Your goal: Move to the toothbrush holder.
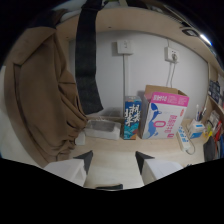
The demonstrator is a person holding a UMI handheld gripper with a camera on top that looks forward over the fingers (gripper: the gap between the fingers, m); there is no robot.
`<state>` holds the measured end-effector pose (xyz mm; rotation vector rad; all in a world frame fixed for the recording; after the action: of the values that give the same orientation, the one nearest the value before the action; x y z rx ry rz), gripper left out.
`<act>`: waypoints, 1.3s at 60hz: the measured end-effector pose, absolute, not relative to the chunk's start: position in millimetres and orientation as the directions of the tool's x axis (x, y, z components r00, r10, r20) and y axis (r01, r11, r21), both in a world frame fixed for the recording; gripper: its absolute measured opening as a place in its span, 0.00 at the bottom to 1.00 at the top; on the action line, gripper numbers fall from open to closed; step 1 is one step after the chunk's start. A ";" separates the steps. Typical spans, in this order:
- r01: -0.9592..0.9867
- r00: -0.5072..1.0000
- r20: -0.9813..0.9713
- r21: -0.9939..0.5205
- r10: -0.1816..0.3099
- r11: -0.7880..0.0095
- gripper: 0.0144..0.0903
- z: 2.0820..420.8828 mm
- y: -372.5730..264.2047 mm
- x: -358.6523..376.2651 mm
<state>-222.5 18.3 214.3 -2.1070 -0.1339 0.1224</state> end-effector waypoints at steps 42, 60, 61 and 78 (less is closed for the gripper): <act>0.044 0.997 0.007 -0.862 0.074 -0.506 0.96 174.2 -42.5 -2.7; -0.017 0.999 0.008 -0.851 -0.046 -0.526 0.96 152.6 -9.0 151.6; -0.019 0.999 0.008 -0.851 -0.050 -0.525 0.96 152.0 -5.0 159.5; -0.016 0.998 0.019 -0.878 -0.068 -0.479 0.96 152.2 90.2 257.8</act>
<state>257.8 90.2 152.2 -2.0698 0.0585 -0.0612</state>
